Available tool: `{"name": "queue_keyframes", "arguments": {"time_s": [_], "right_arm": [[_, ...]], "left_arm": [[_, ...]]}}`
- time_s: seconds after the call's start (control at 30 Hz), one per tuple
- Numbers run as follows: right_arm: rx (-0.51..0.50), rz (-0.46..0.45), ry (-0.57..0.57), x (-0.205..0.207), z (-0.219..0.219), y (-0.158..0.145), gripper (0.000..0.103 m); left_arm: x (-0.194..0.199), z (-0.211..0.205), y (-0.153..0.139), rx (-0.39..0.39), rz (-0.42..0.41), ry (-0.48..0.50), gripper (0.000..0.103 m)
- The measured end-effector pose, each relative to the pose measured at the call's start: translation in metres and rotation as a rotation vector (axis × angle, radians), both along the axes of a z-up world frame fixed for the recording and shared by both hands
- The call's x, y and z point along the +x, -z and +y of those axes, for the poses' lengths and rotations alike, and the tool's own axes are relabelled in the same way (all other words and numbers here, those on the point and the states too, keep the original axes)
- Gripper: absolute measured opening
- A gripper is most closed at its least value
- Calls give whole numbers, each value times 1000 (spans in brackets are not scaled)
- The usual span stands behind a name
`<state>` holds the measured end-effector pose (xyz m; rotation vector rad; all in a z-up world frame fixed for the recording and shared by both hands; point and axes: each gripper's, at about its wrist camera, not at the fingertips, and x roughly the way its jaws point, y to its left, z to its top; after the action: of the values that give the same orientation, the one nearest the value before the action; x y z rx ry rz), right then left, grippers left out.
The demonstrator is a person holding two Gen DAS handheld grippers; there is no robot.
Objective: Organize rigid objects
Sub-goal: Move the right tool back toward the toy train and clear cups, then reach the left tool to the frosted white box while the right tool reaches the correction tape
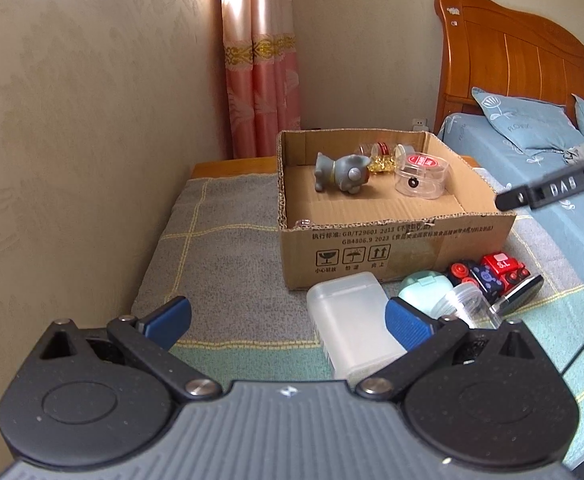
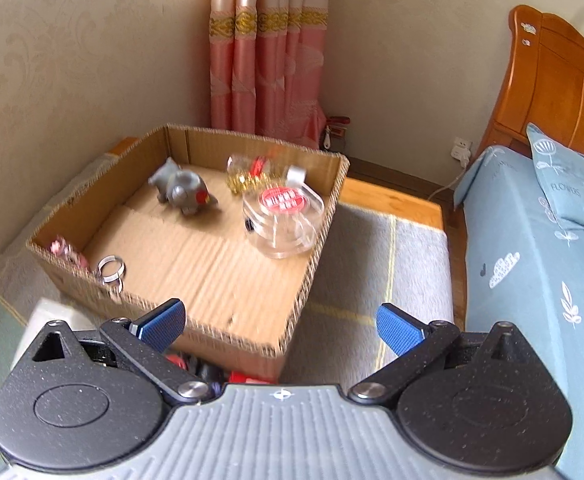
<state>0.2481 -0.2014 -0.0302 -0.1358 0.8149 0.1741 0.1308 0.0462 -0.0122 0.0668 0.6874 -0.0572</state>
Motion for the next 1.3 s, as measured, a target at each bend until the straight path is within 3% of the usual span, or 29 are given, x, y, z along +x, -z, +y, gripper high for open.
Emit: {"name": "queue_keyframes", "arguments": {"time_s": [0.3, 0.73, 0.9, 1.1, 1.3], "right_arm": [[2, 73, 100, -20, -12, 47, 103], [34, 91, 155, -48, -24, 60, 103], [65, 95, 110, -68, -20, 60, 103], [21, 103, -19, -91, 3, 70, 103], [17, 116, -7, -83, 9, 83, 103]], "left_arm": [[-2, -10, 4, 9, 23, 32, 102], [-2, -12, 8, 5, 39, 46, 102], [-2, -13, 10, 1, 44, 50, 102], [-1, -16, 13, 1, 53, 62, 102], [3, -20, 19, 0, 72, 79, 102]]}}
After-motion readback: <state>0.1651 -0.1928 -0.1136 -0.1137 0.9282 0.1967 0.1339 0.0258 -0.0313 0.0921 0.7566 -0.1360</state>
